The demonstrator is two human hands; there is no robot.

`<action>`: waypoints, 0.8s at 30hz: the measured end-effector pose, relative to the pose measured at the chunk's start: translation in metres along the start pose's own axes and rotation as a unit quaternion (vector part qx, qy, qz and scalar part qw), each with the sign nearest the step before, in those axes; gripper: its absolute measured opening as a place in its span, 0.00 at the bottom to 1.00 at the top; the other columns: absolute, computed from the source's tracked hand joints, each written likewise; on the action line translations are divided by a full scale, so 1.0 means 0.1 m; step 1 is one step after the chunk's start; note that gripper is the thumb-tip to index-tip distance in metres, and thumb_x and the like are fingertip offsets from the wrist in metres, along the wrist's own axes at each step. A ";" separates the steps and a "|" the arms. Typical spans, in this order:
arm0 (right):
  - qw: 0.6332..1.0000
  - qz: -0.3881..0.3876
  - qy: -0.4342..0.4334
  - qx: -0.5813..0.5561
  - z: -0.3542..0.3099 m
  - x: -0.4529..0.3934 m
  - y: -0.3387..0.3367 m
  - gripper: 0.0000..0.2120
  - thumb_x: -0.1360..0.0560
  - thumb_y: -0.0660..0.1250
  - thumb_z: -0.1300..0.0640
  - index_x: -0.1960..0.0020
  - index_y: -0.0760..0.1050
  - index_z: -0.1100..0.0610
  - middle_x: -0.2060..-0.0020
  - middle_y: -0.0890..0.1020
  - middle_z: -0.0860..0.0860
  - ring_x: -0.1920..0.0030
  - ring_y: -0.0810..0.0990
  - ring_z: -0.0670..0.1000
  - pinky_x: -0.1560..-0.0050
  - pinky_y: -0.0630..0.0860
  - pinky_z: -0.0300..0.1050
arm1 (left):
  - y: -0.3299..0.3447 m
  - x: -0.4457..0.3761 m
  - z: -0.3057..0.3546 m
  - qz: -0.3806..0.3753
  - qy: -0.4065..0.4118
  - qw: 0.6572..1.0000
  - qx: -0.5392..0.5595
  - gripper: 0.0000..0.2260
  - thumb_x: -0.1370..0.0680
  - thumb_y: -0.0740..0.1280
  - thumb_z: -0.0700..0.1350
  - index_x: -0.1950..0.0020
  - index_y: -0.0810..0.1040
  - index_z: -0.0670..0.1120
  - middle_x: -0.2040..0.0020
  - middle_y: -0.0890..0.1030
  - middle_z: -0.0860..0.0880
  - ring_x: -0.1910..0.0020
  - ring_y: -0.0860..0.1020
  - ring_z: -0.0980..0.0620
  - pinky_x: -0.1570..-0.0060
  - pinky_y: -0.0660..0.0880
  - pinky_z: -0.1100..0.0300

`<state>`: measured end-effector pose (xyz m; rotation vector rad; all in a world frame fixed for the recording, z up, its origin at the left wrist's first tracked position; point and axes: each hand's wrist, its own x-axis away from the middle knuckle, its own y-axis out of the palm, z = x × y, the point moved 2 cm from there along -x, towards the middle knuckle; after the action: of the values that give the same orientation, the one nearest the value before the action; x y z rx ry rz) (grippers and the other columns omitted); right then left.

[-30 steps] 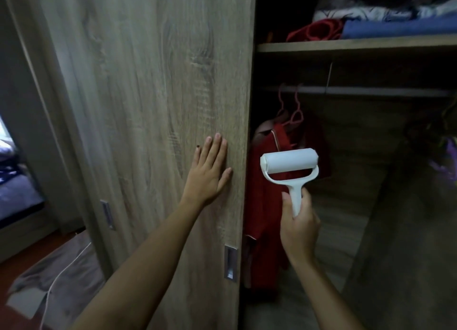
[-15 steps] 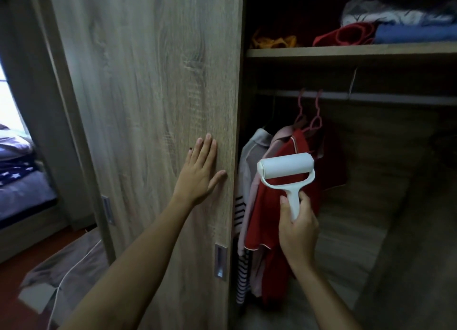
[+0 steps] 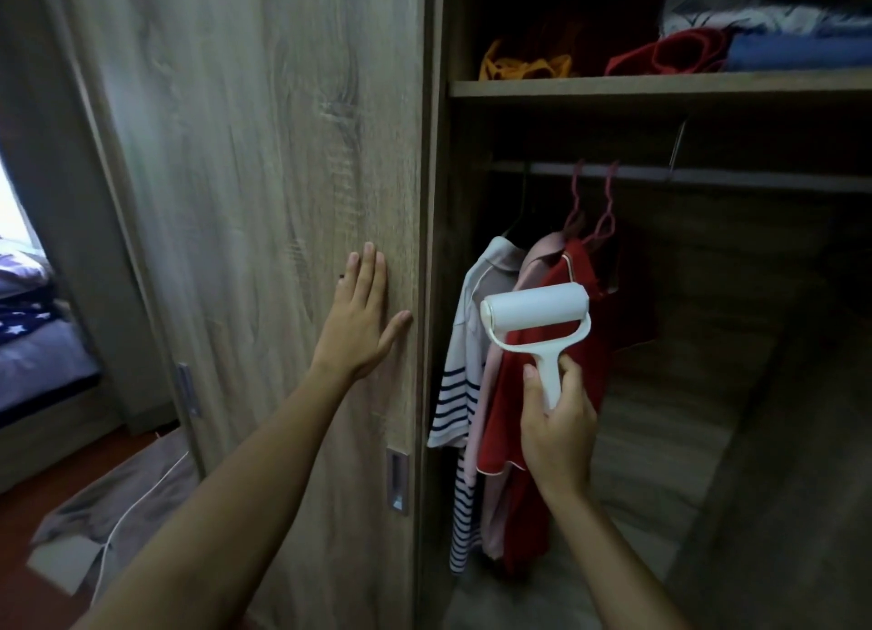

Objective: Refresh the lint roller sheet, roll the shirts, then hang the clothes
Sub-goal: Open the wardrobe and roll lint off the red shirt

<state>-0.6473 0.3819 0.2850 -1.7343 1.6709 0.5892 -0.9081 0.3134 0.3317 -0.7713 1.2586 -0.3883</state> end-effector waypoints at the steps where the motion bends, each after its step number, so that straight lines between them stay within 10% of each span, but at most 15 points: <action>1: 1.000 -0.002 0.001 0.000 0.00 0.01 0.01 0.12 0.22 0.64 0.54 0.41 0.74 0.58 0.58 0.79 0.49 0.60 0.76 0.40 0.62 0.68 0.26 | 0.00 0.00 0.02 0.004 -0.001 1.000 0.006 0.36 0.20 0.52 0.61 0.23 0.37 0.46 0.22 0.36 0.48 0.23 0.39 0.46 0.25 0.49 0.43; 13: 0.999 0.034 0.034 0.015 0.13 0.07 -0.36 0.13 0.23 0.62 0.47 0.43 0.76 0.52 0.61 0.80 0.45 0.61 0.79 0.42 0.63 0.70 0.33 | 0.10 0.19 1.06 0.175 0.121 0.972 0.098 0.26 0.25 0.65 0.44 0.28 0.64 0.42 0.28 0.65 0.37 0.28 0.63 0.40 0.29 0.57 0.41; 24: 0.991 0.080 0.098 0.045 0.44 0.07 -1.02 0.05 0.23 0.64 0.51 0.49 0.76 0.49 0.69 0.78 0.44 0.66 0.77 0.42 0.69 0.68 0.30 | 0.19 -0.30 1.83 0.087 0.198 0.961 0.174 0.15 0.23 0.59 0.44 0.39 0.76 0.41 0.42 0.76 0.42 0.43 0.74 0.44 0.45 0.72 0.50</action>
<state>-0.5407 0.4062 0.2643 -1.6477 1.9570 0.4181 -0.7459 0.4019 0.3584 -0.2849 1.5642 -0.6221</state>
